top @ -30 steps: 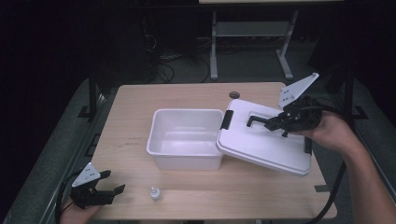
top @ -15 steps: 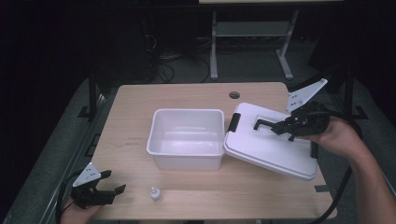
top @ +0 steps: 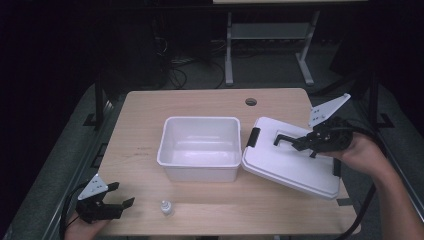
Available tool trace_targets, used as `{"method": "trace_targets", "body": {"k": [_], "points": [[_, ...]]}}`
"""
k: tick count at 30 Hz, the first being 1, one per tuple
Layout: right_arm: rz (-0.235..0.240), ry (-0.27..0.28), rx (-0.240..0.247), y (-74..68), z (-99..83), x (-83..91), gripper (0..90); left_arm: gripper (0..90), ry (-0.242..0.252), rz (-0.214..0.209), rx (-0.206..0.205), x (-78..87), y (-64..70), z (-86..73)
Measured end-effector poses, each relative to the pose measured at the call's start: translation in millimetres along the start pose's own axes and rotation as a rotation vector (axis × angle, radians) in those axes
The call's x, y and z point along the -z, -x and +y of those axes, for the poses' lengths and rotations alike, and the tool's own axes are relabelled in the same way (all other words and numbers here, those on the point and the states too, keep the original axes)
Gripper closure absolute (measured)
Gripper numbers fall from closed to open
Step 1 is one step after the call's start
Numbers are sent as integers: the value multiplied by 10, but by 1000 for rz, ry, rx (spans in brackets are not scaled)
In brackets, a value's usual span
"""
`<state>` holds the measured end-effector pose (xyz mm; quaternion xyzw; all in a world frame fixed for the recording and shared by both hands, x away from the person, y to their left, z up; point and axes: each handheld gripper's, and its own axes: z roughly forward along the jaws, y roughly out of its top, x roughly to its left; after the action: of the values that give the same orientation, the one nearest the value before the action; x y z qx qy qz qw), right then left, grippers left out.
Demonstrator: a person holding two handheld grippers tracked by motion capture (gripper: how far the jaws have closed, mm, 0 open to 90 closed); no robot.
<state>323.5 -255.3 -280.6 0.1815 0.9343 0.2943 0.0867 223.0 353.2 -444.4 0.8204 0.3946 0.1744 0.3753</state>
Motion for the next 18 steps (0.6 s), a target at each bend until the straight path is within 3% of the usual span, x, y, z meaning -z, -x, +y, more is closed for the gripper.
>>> {"method": "trace_targets", "body": {"k": [18], "points": [[12,-1,-31,3,-205,-117,841,187,-16,-6,-7,-34,8,0]]}}
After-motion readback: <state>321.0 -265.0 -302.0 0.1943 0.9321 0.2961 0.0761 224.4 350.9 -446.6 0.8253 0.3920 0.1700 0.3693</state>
